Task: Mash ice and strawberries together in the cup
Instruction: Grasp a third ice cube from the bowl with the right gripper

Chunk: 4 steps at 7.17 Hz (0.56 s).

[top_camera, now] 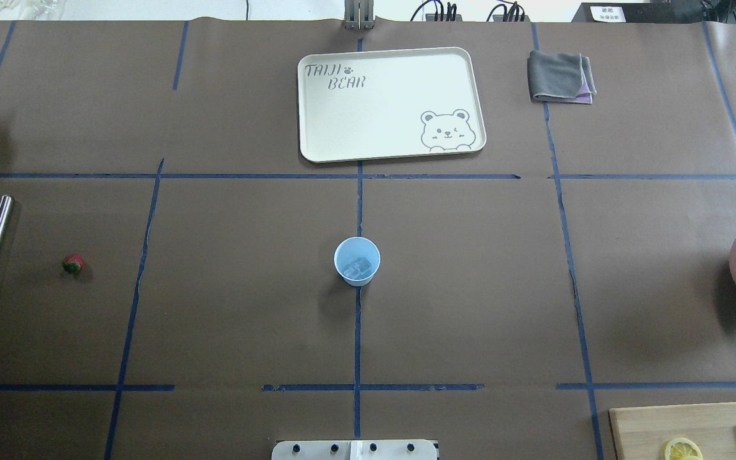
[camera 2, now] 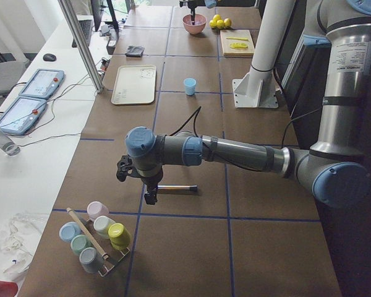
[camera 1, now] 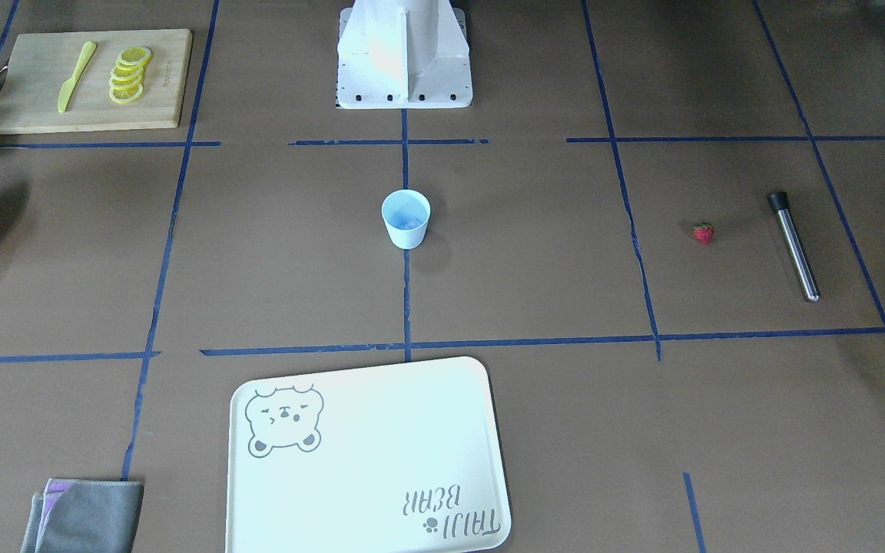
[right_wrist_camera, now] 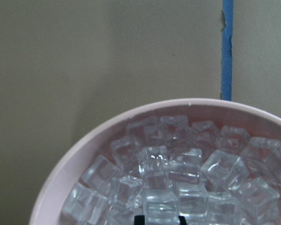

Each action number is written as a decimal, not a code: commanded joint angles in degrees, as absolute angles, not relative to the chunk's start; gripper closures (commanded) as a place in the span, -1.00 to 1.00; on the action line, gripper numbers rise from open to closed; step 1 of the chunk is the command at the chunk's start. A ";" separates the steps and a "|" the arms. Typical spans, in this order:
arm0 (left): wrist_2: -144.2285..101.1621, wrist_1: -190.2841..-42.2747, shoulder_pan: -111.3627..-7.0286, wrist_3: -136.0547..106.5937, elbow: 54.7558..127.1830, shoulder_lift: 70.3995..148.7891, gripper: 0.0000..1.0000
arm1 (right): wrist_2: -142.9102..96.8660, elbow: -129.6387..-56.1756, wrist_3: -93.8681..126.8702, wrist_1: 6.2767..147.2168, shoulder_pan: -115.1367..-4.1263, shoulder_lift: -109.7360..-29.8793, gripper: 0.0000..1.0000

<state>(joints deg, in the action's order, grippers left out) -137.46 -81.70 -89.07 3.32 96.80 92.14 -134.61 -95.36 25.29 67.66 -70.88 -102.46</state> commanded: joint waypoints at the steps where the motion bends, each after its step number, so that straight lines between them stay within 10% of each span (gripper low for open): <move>1: -137.46 -81.74 -89.03 3.25 96.94 92.11 -1.00 | -134.82 -100.59 25.40 67.76 -72.41 -102.92 1.00; 4: -137.46 -81.65 -89.03 3.16 97.03 92.11 -1.00 | -135.53 -114.57 47.09 69.08 -65.09 -98.82 1.00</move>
